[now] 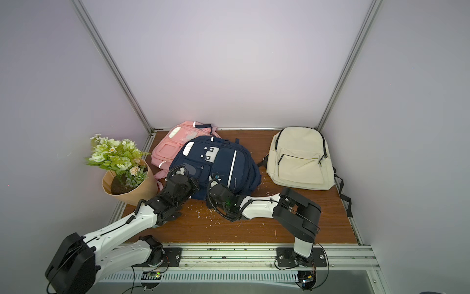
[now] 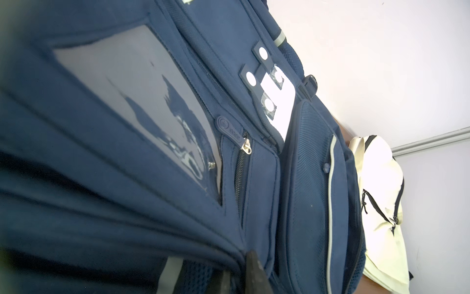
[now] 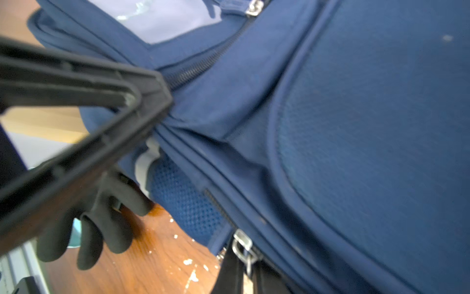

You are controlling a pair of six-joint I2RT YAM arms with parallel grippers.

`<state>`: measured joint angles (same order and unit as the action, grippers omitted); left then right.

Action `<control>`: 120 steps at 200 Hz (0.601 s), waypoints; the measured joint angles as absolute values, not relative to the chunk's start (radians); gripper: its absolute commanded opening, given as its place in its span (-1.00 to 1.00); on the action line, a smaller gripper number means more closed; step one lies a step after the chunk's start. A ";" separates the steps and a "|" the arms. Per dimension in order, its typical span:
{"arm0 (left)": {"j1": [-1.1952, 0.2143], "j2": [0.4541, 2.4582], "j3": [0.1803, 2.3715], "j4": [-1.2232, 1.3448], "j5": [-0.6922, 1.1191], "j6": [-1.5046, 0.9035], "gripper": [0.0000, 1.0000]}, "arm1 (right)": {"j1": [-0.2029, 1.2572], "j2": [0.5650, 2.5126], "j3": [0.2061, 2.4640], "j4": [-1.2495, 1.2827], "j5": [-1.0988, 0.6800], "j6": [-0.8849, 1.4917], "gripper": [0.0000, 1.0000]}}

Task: Zip up the backpack
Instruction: Zip the zipper on the backpack.

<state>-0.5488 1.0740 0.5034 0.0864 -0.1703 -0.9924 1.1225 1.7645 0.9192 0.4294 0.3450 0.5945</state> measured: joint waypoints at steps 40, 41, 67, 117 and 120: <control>-0.520 1.119 0.529 0.085 -0.138 -0.966 -1.00 | 1.121 1.726 0.873 0.392 0.366 0.606 -1.00; -0.519 1.119 0.529 0.085 -0.138 -0.966 -1.00 | 1.120 1.725 0.873 0.391 0.366 0.607 -1.00; -0.505 1.130 0.562 0.068 -0.132 -0.942 -1.00 | 1.119 1.693 0.847 0.377 0.390 0.617 -1.00; -0.485 1.192 0.721 -0.002 -0.109 -0.855 -1.00 | 1.095 1.578 0.785 0.353 0.446 0.645 -1.00; -0.482 1.198 0.730 -0.002 -0.106 -0.850 -1.00 | 1.092 1.571 0.779 0.353 0.446 0.645 -1.00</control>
